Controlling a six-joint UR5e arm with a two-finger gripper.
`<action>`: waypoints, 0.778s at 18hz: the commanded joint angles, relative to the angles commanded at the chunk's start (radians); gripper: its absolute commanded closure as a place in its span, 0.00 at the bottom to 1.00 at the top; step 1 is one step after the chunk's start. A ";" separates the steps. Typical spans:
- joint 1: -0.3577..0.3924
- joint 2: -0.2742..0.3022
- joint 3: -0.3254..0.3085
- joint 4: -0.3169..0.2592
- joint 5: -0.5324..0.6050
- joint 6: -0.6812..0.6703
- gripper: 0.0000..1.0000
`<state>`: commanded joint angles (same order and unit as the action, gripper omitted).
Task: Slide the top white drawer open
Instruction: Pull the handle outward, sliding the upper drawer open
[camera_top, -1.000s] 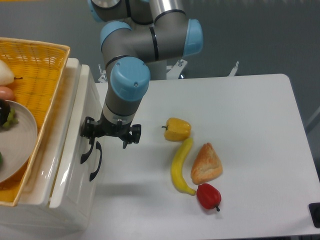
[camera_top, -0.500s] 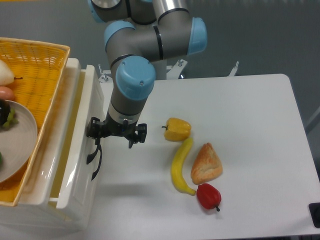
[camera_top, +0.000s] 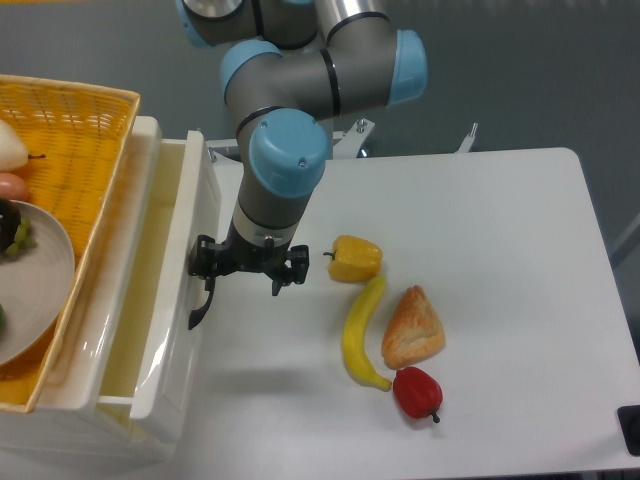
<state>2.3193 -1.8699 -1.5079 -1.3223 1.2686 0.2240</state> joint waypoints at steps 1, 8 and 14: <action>0.003 0.002 0.000 0.000 0.000 0.000 0.00; 0.026 0.005 0.002 0.000 0.002 0.000 0.00; 0.052 0.006 0.005 0.002 0.002 0.000 0.00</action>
<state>2.3715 -1.8638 -1.5033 -1.3208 1.2701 0.2240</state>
